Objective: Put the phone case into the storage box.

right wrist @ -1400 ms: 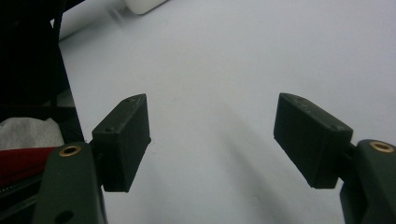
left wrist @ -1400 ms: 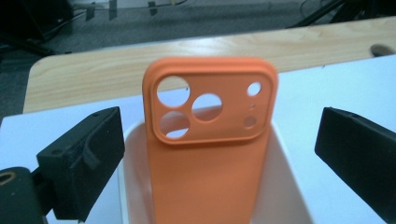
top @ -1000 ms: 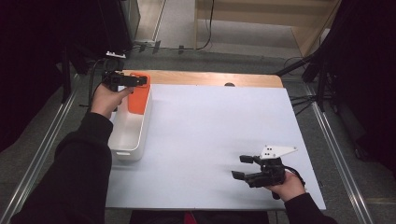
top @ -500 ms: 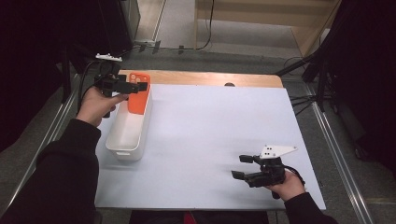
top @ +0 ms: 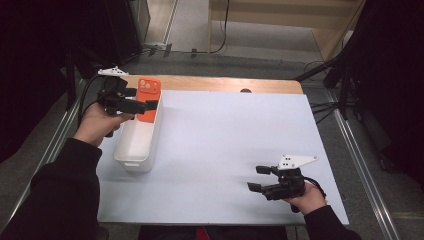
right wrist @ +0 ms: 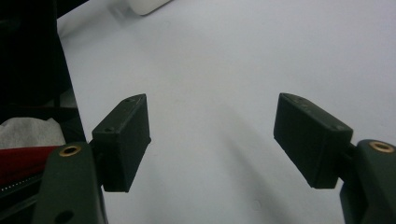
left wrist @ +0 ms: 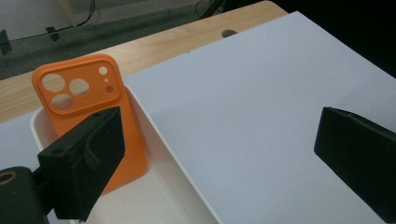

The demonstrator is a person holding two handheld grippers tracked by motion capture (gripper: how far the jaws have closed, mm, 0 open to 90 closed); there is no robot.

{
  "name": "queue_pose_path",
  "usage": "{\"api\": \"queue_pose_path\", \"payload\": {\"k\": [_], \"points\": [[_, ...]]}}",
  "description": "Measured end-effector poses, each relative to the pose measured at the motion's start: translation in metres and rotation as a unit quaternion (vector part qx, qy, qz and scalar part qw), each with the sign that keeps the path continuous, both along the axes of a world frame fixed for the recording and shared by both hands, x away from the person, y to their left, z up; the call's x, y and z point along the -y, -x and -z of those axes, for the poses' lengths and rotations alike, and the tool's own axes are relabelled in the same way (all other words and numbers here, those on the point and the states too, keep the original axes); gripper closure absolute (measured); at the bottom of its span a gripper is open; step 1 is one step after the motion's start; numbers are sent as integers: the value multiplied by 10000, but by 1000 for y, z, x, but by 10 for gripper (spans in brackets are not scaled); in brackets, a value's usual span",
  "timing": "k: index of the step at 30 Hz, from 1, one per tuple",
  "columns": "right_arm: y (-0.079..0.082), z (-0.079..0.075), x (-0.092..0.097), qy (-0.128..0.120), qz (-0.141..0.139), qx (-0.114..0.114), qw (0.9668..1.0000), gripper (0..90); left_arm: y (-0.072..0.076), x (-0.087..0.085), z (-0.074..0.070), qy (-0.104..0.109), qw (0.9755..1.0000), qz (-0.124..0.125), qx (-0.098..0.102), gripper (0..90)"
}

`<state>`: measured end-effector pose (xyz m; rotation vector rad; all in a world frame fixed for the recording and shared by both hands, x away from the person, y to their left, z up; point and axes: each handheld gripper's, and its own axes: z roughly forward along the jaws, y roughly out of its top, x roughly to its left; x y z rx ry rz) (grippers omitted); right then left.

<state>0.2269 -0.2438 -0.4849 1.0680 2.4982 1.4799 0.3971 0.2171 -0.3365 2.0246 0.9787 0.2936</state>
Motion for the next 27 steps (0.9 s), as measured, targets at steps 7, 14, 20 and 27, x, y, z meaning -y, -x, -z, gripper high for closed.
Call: {"api": "queue_pose_path", "payload": {"k": [7, 14, 20, 27], "points": [[0, 0, -1, -3, -1, -9, 10000, 260, 13, 4, 6, -25, 9998, 189, 48, 22], [0, 0, -1, 6, -27, -19, 10000, 260, 25, 6, 15, 57, 9995, 321, 45, 22], [-1, 0, -1, 13, -40, -8, 10000, 260, 34, 9, 24, 116, 9991, 404, 69, 22], [0, 0, -1, 6, -44, -6, 10000, 260, 44, 11, 34, 147, 9988, 459, 100, 22]]}}
